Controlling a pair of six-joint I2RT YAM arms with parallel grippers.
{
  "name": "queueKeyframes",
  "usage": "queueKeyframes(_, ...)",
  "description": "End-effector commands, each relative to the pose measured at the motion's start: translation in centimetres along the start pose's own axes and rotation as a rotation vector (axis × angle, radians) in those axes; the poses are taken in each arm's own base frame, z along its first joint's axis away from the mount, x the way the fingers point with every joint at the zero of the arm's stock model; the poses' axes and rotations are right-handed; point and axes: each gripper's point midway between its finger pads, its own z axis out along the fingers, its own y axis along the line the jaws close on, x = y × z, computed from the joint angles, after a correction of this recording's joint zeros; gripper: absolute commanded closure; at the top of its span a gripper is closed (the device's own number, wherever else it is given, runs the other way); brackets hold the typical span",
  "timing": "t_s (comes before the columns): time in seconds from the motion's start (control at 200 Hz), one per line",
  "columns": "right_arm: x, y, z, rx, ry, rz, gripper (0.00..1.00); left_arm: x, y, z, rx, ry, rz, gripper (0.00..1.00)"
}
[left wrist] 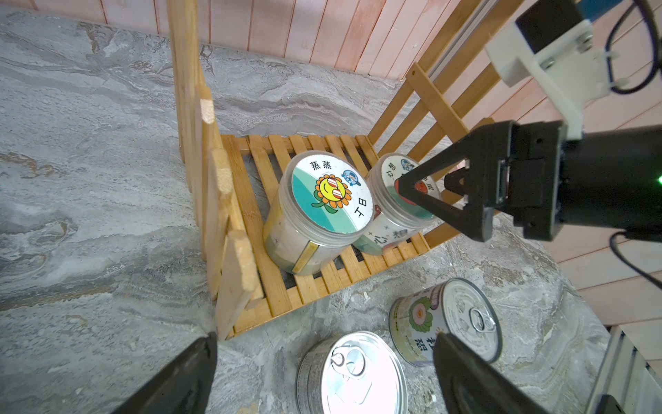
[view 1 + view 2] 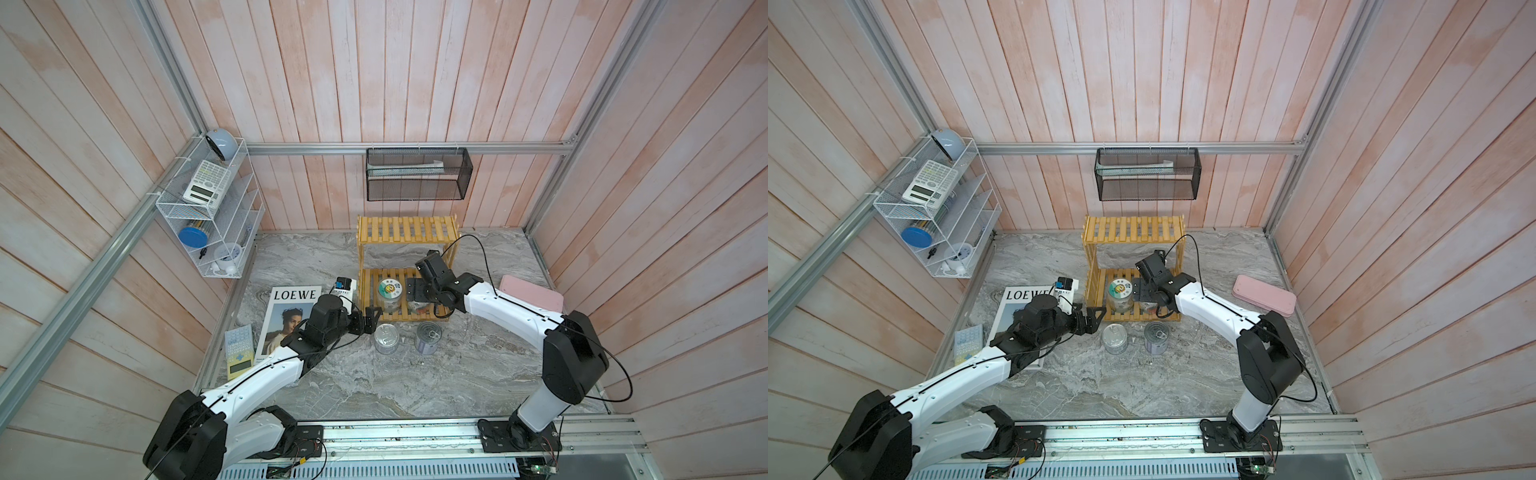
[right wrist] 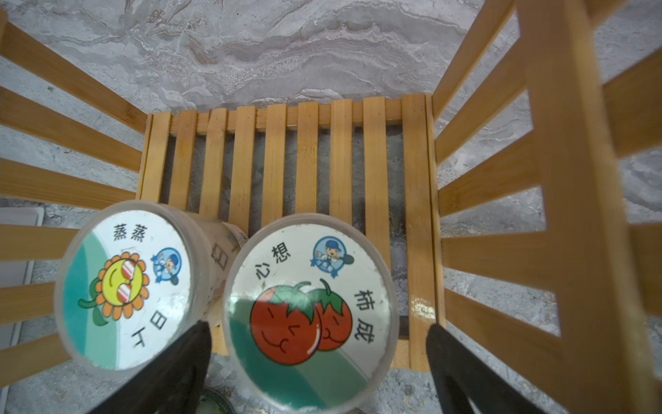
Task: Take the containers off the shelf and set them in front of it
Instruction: 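Pick up a container from the shelf.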
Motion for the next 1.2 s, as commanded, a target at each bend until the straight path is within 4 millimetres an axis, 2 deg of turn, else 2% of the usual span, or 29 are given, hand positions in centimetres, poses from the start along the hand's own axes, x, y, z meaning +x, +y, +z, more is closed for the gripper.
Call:
queueKeyframes(0.0,-1.2,0.7,0.1,0.007,-0.041,0.027,0.02,-1.1,-0.5,-0.3,0.02,-0.018,0.011,0.0)
queueKeyframes(0.26,-1.2,1.0,1.4,0.022,-0.033,0.039,0.02,-1.0,0.0,-0.5,0.01,-0.015,0.014,0.0)
queueKeyframes(0.845,1.1,0.5,3.4,0.053,0.036,0.053,0.02,-0.9,0.3,-0.5,0.01,-0.012,0.011,0.0)
queueKeyframes(1.0,1.4,0.2,3.5,0.067,0.051,0.063,0.08,-1.0,0.3,-0.6,0.009,-0.013,0.012,0.0)
queueKeyframes(1.19,1.4,0.1,3.4,0.067,0.055,0.063,0.21,-1.0,0.3,-0.7,0.01,-0.015,0.01,0.0)
